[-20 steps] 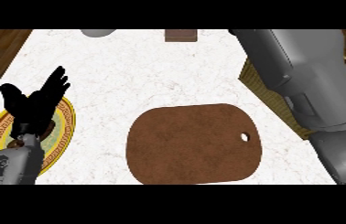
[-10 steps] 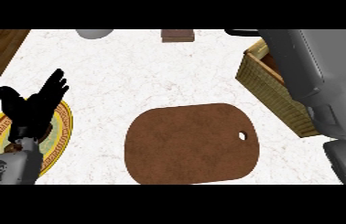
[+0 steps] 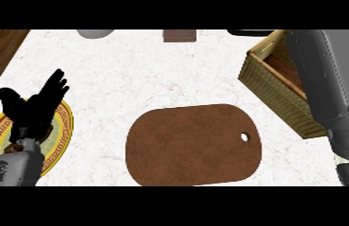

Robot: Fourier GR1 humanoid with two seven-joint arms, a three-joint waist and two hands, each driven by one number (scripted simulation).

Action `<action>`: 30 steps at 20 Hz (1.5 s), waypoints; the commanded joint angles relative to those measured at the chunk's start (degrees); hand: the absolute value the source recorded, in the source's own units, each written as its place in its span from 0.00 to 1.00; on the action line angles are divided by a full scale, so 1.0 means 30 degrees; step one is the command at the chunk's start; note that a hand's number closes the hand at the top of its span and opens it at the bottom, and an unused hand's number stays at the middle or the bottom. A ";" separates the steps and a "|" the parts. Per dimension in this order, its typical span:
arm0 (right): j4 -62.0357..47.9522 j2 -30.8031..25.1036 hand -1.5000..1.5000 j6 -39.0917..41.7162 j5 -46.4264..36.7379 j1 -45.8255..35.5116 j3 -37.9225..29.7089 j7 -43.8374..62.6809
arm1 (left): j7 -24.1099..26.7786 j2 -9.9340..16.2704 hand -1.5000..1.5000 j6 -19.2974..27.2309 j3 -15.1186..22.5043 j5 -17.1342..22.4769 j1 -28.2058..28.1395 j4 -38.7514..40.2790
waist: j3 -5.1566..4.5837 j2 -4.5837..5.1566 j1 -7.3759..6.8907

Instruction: Pick the bell pepper from the cutting board and place it in the basket

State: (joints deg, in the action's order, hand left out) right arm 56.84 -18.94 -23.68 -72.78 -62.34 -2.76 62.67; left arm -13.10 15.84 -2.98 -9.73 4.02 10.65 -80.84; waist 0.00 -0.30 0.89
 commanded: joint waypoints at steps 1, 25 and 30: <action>0.0471 -0.0072 0.00 -0.1567 -0.0433 0.0958 -0.1493 0.2556 | 0.0718 -0.0149 0.50 -0.0080 0.0199 -0.0300 0.0101 0.0486 | -0.0006 0.0102 -0.0156; 1.6769 0.1181 0.00 0.0098 0.1711 0.8243 -0.7062 0.0815 | 0.0888 0.0106 0.50 -0.0222 -0.0677 -0.0141 -0.0639 0.0810 | -0.0016 -0.0266 0.0802; 2.2375 0.1116 0.00 0.3889 0.5040 1.2174 -0.7985 0.1149 | 0.0582 -0.0123 0.50 -0.0170 -0.0547 -0.0089 -0.0873 0.0481 | -0.0007 -0.0269 0.0876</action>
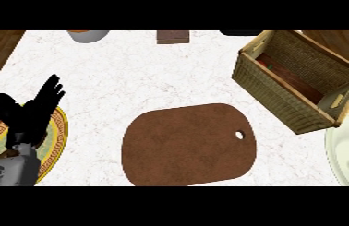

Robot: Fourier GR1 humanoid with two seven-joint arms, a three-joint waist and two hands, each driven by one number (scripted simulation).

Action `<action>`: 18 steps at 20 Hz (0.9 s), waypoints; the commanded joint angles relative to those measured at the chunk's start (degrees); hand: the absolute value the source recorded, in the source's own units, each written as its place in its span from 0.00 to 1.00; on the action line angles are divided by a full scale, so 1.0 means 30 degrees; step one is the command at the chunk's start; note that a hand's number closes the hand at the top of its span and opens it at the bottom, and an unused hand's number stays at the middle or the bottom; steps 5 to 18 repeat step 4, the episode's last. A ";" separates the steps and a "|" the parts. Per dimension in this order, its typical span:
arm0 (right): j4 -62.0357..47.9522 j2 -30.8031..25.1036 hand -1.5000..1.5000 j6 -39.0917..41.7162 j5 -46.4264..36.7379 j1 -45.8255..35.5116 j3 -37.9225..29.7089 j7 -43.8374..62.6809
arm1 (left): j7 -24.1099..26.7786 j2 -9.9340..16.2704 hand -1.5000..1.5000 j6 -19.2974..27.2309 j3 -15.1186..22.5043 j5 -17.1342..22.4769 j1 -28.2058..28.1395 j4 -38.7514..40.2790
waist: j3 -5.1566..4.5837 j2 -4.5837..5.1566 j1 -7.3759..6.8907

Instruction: Pick the bell pepper from the cutting board and place it in the basket

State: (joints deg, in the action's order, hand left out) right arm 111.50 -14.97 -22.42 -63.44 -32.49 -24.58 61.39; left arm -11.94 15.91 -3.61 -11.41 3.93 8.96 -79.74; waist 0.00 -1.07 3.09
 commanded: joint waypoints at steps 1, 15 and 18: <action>0.4777 -0.0018 0.00 0.3853 0.2993 0.3107 -0.0799 0.1295 | -0.0285 0.0280 0.50 -0.0002 -0.0258 0.0086 0.0255 -0.0023 | 0.0007 0.0046 0.0017; 0.8142 0.1302 0.00 0.4562 0.4524 0.6681 -0.1104 0.1004 | -0.0650 0.0321 0.50 -0.0267 -0.0215 0.0337 0.0374 -0.0268 | 0.0022 0.0046 0.0109; 0.8142 0.1302 0.00 0.4562 0.4524 0.6681 -0.1104 0.1004 | -0.0650 0.0321 0.50 -0.0267 -0.0215 0.0337 0.0374 -0.0268 | 0.0022 0.0046 0.0109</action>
